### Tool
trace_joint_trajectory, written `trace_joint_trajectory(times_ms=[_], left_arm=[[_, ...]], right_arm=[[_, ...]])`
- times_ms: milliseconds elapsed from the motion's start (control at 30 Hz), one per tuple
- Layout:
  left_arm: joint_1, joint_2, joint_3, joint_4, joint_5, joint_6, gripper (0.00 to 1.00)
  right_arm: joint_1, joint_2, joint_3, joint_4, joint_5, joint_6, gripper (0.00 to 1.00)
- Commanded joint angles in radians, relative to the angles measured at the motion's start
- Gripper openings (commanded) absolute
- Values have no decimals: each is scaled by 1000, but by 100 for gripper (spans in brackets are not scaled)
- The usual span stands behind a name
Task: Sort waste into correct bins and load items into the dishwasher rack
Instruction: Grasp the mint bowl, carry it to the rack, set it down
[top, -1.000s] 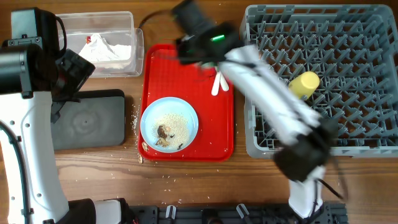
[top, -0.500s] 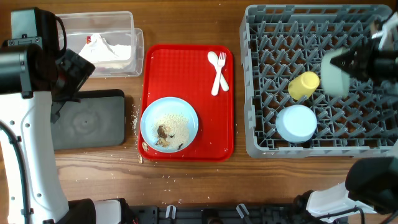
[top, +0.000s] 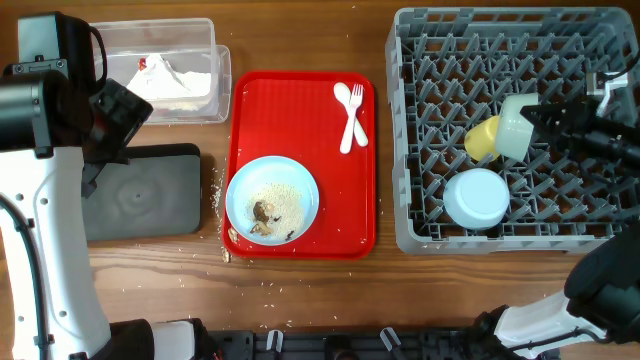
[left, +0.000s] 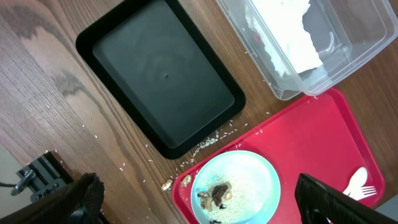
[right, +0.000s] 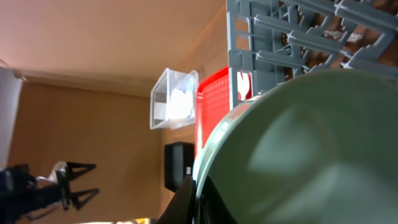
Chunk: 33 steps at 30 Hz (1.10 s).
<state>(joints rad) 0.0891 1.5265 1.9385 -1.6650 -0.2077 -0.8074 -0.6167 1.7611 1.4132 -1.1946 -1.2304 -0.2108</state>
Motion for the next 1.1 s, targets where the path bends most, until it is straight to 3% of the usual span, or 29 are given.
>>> trace_joint_trajectory(times_ms=[0,300,400,467,600,767,1067], left_arm=[[7,-1,5,0,2,-16,100],[7,-1,5,0,2,-16,100],[7,-1,5,0,2,-16,100],[7,-1,5,0,2,-16,100],[7,-1,5,0,2,-16,100],[7,-1,5,0,2,-16,100],[7,-1,5,0,2,-16,100]], right_arm=[[-43,20,-5,0,-17,39,4],[-201,20,-5,-114,-132,-103,4],[-238,20,-5,-44,-122,-88,4],[-246,20,-5,19,-60,-3,4],[-230,20,-20,18,-29,-6,4],[-225,20,-90,46,-69,-29,4],[-218,33,-236,157,-117,74,4]])
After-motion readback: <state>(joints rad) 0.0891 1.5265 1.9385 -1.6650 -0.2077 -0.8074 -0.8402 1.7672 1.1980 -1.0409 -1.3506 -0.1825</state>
